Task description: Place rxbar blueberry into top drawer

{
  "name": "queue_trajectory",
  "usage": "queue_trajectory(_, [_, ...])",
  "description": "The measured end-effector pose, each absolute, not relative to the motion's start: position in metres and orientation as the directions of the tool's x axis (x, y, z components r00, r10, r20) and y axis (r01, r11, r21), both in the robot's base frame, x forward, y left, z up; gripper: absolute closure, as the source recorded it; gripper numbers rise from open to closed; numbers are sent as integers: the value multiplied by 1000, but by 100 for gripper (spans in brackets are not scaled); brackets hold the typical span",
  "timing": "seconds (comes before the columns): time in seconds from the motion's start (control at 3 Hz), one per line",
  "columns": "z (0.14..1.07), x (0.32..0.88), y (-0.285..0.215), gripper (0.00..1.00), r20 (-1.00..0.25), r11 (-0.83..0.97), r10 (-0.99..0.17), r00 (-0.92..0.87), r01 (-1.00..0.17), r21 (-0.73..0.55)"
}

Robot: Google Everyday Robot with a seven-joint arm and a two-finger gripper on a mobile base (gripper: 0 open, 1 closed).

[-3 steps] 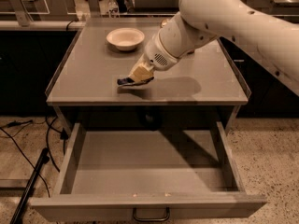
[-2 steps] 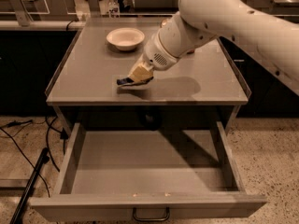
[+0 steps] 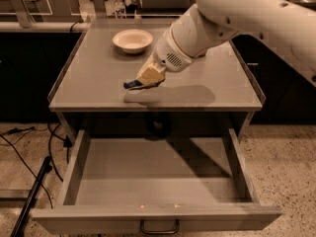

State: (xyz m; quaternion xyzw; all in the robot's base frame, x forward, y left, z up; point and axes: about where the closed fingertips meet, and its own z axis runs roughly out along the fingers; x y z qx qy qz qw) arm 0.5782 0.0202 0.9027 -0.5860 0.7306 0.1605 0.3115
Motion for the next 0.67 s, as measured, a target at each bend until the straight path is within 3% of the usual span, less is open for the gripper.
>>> queue_trajectory(0.67, [908,523,-8,100,-638,300,-753,-159,-947,-117])
